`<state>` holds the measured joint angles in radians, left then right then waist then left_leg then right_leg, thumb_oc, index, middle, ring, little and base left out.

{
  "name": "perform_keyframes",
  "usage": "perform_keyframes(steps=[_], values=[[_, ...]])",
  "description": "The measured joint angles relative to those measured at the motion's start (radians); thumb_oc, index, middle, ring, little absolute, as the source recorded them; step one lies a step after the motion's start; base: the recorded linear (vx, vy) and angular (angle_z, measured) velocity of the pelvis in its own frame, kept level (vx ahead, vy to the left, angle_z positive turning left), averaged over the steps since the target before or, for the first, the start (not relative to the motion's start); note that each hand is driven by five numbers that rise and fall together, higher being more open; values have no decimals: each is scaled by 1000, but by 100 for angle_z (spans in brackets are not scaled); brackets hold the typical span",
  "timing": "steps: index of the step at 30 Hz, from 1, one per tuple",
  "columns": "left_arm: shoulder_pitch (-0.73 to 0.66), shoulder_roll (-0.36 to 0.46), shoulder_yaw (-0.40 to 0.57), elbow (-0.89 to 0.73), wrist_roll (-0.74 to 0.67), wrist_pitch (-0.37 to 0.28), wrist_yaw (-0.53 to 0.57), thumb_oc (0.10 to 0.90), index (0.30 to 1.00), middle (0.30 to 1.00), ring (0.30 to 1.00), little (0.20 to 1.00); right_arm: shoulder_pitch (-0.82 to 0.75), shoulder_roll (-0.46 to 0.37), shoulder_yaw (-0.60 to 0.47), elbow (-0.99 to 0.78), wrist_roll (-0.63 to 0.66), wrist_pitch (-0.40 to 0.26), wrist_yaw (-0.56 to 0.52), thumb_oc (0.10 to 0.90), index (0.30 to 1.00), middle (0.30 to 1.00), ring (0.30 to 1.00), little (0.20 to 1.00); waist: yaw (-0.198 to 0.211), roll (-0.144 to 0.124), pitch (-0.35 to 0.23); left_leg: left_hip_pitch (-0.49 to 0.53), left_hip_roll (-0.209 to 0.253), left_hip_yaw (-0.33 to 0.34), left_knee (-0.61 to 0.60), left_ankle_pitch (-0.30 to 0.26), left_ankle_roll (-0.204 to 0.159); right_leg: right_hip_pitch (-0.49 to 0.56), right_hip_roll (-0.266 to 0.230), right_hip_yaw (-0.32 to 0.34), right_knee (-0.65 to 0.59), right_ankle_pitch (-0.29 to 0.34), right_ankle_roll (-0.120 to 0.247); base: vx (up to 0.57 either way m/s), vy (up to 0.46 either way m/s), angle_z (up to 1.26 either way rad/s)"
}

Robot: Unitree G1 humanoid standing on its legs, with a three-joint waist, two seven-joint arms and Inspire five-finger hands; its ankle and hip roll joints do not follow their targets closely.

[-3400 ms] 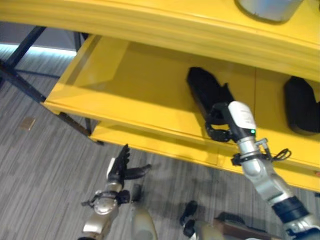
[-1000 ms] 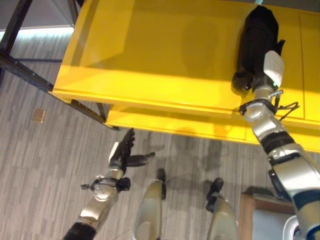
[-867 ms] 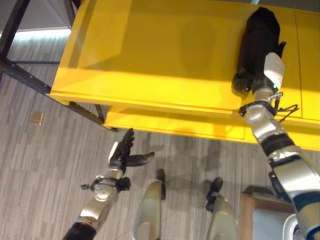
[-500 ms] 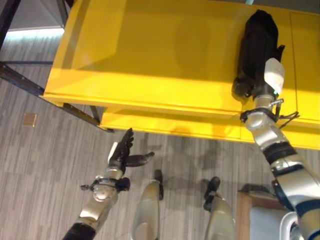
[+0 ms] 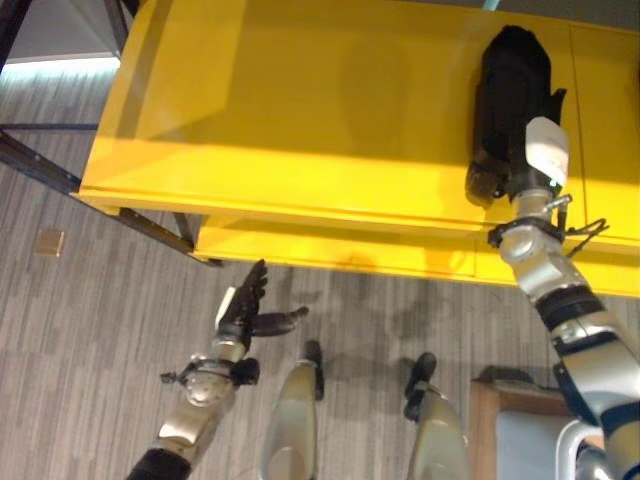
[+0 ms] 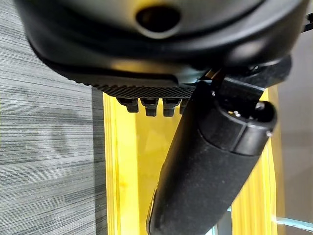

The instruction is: Move parts from the plastic box to the shelf.

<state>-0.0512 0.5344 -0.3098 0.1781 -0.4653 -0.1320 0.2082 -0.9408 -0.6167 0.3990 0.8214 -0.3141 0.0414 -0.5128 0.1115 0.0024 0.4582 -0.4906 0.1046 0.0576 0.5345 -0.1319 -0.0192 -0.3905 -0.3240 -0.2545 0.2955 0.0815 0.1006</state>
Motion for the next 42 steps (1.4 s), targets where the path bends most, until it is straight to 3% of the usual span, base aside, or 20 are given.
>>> perform_keyframes(steps=[12,13,14,29,42], values=[[0,0,1,0,-1,0,-1,900,1000,1000,1000,1000,-14,-18,25,7,0,-13,13,400,300,300,300,300,1,-12,7,0,0,0,-1,-2,0,-1,0,-1,0,0,0,0,0,0],[0,0,1,1,-1,0,-1,900,1000,1000,1000,1000,-14,-18,25,7,0,-13,14,435,349,349,349,349,1,-12,7,0,0,0,-1,-2,0,-1,0,-1,0,0,0,0,0,0],[0,0,2,1,-1,0,0,900,1000,1000,1000,1000,-18,-20,32,9,0,-13,16,900,1000,1000,1000,1000,1,-12,7,0,0,0,-1,-3,0,-1,0,-1,-1,0,0,0,0,0],[1,0,12,6,-1,0,0,900,1000,1000,1000,1000,-17,-74,59,-81,-41,12,50,900,1000,1000,1000,1000,-3,-13,10,-14,1,1,2,-2,-3,-16,1,0,1,0,1,1,0,0],[1,-1,65,6,1,0,0,900,1000,1000,1000,1000,60,-151,45,-388,-119,28,90,900,1000,1000,1000,1000,-19,-14,49,-14,3,7,11,-2,-3,-20,1,3,17,-1,-1,2,0,-1]])
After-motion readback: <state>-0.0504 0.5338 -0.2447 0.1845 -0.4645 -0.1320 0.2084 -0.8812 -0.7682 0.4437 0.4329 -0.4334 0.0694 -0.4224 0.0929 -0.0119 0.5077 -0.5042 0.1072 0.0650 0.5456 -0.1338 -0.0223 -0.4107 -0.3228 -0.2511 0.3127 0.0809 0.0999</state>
